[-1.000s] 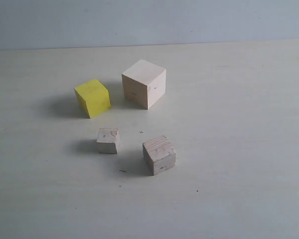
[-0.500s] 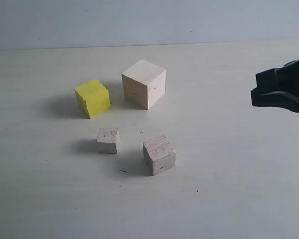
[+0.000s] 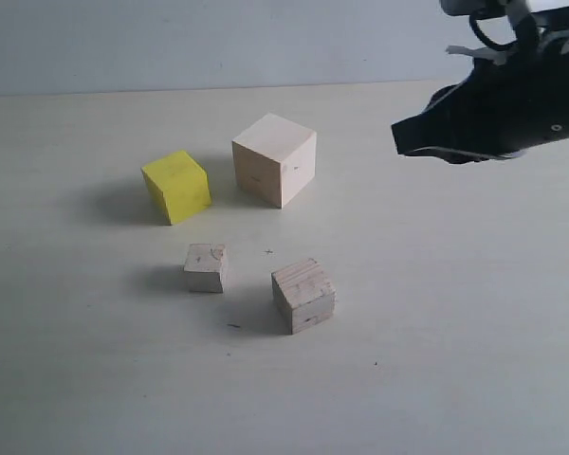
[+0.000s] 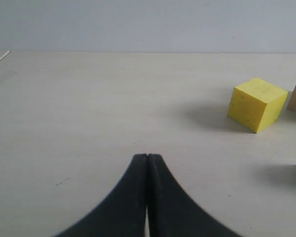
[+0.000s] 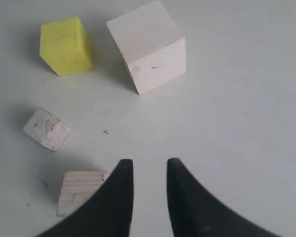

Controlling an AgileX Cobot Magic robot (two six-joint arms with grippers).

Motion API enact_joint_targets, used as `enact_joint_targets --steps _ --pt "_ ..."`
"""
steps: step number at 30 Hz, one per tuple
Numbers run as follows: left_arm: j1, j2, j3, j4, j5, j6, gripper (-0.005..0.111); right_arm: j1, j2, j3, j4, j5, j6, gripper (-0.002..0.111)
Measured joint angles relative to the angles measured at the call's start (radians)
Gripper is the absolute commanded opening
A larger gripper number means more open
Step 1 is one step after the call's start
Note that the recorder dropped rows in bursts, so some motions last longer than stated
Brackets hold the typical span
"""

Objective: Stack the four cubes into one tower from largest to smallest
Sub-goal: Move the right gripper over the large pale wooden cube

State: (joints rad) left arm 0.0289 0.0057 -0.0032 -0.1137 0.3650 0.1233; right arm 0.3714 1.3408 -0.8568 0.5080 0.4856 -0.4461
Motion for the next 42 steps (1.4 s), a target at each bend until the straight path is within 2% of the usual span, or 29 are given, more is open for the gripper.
enact_joint_targets --steps 5,8,17,23,25,30,32,40,42 --pt "0.0 0.0 0.0 0.0 0.0 0.0 0.0 0.0 0.119 -0.112 0.093 0.015 -0.22 0.07" --pt "0.0 0.0 0.0 0.0 0.0 0.0 0.0 0.0 0.185 -0.178 0.14 0.015 -0.303 0.077" --pt "0.0 0.0 0.0 0.0 0.0 0.0 0.0 0.0 0.335 -0.326 0.205 0.017 -0.329 0.079" --pt "0.0 0.0 0.0 0.0 0.0 0.0 0.0 0.0 0.44 -0.407 0.339 0.038 -0.404 0.077" --pt "0.0 0.0 0.0 0.0 0.0 0.0 0.0 0.0 0.469 -0.433 0.358 0.04 -0.41 0.07" --pt "0.0 0.0 0.0 0.0 0.0 0.0 0.0 0.0 0.524 -0.506 0.373 0.017 -0.412 0.035" --pt "0.0 0.0 0.0 0.0 0.0 0.0 0.0 0.0 0.546 -0.547 0.389 0.005 -0.412 0.024" --pt "0.0 0.0 0.0 0.0 0.0 0.0 0.0 0.0 0.678 -0.736 0.409 0.027 -0.404 0.001" --pt "0.0 0.0 0.0 0.0 0.0 0.0 0.0 0.0 0.733 -0.793 0.395 0.035 -0.376 0.0"
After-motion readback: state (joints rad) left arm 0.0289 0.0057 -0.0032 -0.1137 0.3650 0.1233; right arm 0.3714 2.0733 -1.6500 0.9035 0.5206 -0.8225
